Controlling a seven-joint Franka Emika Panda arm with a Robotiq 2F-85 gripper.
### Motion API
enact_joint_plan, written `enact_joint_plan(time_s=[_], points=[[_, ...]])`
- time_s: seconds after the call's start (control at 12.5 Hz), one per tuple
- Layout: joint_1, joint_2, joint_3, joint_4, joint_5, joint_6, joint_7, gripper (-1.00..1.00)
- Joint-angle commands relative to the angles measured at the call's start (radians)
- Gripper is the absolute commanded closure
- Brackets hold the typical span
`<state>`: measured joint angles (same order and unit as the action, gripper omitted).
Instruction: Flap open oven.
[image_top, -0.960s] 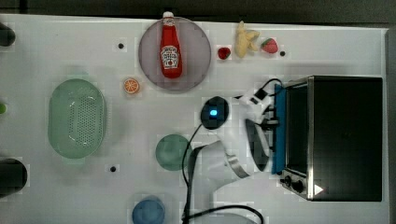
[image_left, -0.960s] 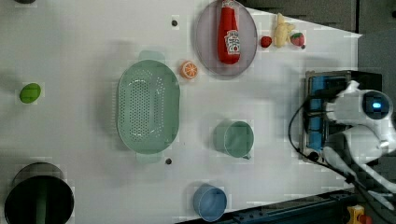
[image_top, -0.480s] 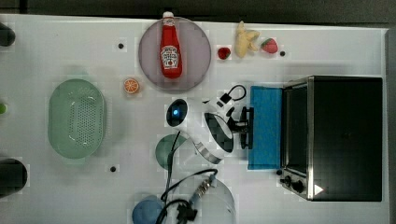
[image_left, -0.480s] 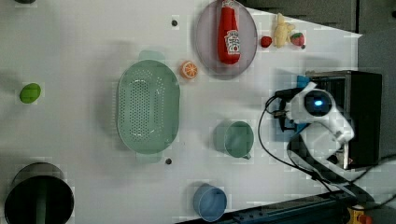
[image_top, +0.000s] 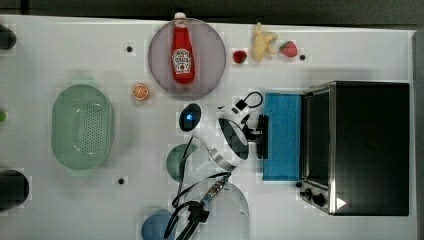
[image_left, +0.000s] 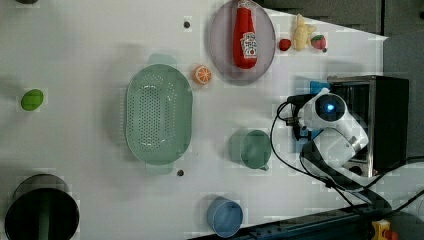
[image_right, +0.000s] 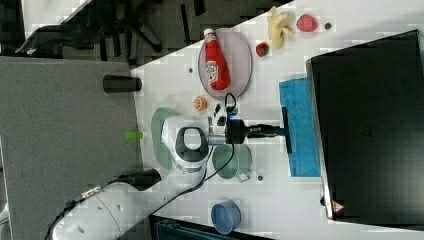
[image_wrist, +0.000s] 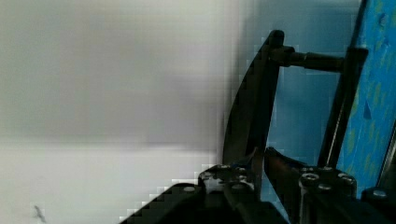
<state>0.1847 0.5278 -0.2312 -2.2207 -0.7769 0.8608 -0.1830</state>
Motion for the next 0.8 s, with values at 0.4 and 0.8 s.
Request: enact_joint_plan(time_s=[0.4,0.8], points=[[-0.004,-0.372,-0.013,0.074,0.58,-0.068,0.08,0.65],[-0.003,-0.577,-0.021,0.301,0.754,-0.547,0.123,0.65]])
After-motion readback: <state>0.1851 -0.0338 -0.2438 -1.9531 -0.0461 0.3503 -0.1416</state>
